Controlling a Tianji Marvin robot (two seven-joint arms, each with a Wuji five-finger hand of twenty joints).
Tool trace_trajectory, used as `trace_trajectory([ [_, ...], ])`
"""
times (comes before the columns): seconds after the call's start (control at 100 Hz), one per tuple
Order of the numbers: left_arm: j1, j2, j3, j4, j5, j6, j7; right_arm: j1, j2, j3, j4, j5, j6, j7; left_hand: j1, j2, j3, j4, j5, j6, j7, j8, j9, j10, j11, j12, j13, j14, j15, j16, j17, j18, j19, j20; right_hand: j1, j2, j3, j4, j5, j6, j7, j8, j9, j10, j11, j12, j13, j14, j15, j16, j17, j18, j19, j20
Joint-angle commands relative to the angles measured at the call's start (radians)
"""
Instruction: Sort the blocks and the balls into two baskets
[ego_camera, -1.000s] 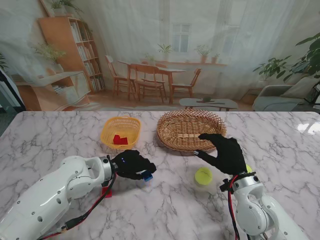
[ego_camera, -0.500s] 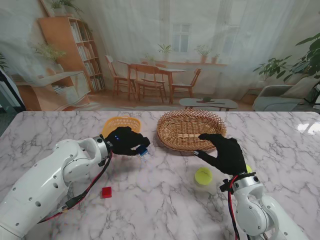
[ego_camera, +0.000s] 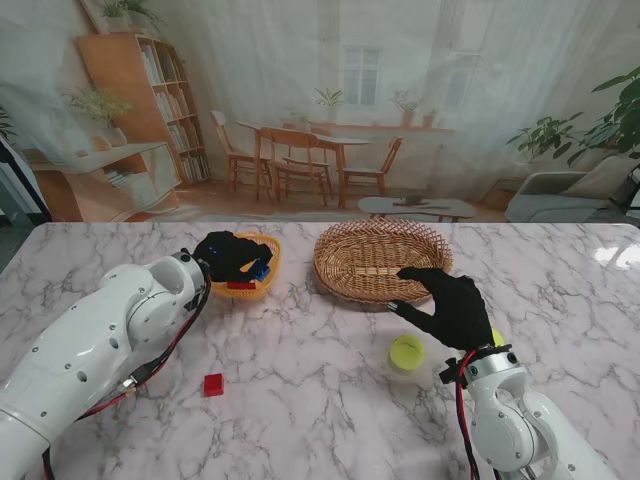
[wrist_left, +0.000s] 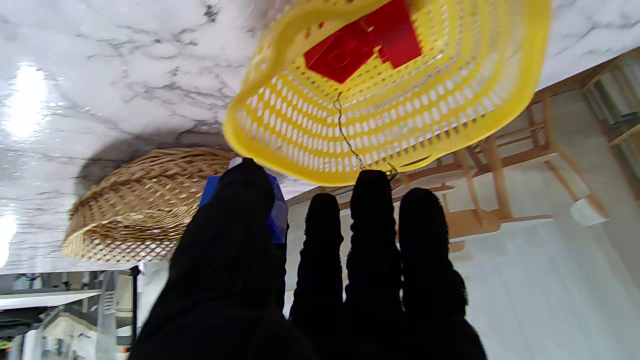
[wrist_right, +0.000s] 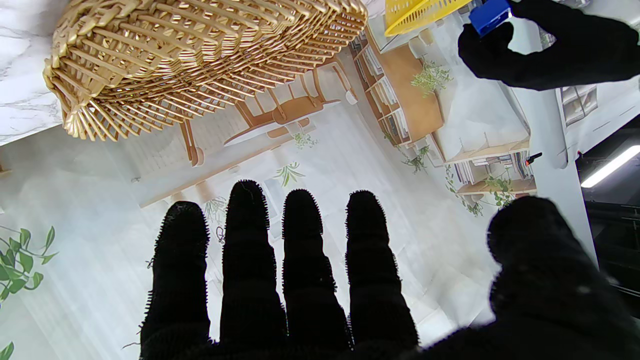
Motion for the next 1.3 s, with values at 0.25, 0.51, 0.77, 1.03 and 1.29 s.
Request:
trace_trajectory([
  [0.25,-0.010,0.002,-0.010,0.067,0.015,0.042,0.017,-0.003,-0.001,-0.001,0.002,-0.001,0.007,0.004,0.040,0.044,0.012,0.007,0.062,-0.016,0.055,0.023,0.019,0.008,0.012,-0.014,0.018,0.016,-0.005,0.018,-0.004,0.016,0.030,0.027,0.015,0.047,-0.013,0.023,0.001,-0.015,-0.019,0.001,0.012,-0.001,-0.014,0.003,0.006,0.009,-0.058,0.008,-0.018,0.021,-0.014,0.012],
  [0.51,-0.015,0.006,-0.020,0.094,0.038,0.053,0.030,-0.003,-0.001,-0.001,0.005,-0.001,0.006,0.001,-0.006,0.051,0.002,0.009,0.067,-0.005,-0.055,-0.033,-0.036,0.016,0.051,-0.133,-0.006,0.025,-0.027,0.007,-0.024,0.026,0.013,0.031,0.015,0.046,-0.014,0.023,0.001,-0.015,-0.019,0.001,0.013,0.000,-0.014,0.004,0.006,0.009,-0.059,0.008,-0.018,0.021,-0.014,0.012],
  [0.77,-0.024,0.008,-0.006,0.128,0.046,0.056,0.064,0.000,-0.001,-0.001,0.008,-0.001,0.006,0.003,-0.125,0.105,-0.052,0.013,0.072,0.085,-0.451,-0.398,-0.121,0.069,-0.079,-0.468,-0.067,0.044,-0.100,-0.064,-0.065,0.049,-0.021,0.029,0.016,0.047,-0.013,0.023,0.002,-0.016,-0.019,0.001,0.013,-0.001,-0.013,0.004,0.006,0.008,-0.059,0.007,-0.017,0.021,-0.014,0.013],
  [1.03,0.010,0.014,-0.051,0.103,0.075,0.029,0.066,-0.001,-0.001,0.002,0.008,0.000,0.005,0.001,-0.135,0.108,-0.060,0.010,0.116,0.097,-0.482,-0.408,-0.133,0.092,-0.165,-0.589,-0.136,0.081,-0.250,-0.248,-0.116,0.076,-0.116,-0.019,0.018,0.047,-0.014,0.023,0.003,-0.015,-0.019,0.001,0.014,-0.001,-0.013,0.004,0.006,0.008,-0.058,0.008,-0.017,0.021,-0.014,0.013],
  [1.29,0.093,0.018,-0.145,0.017,0.107,-0.021,0.050,-0.001,-0.001,0.003,0.009,0.001,0.006,0.004,-0.219,0.161,-0.089,-0.008,0.076,0.114,-0.545,-0.433,-0.173,0.105,-0.263,-0.696,-0.229,0.104,-0.349,-0.425,-0.193,0.080,-0.261,-0.135,0.018,0.047,-0.015,0.023,0.004,-0.016,-0.018,0.002,0.012,0.000,-0.015,0.003,0.006,0.009,-0.059,0.007,-0.018,0.021,-0.014,0.012],
])
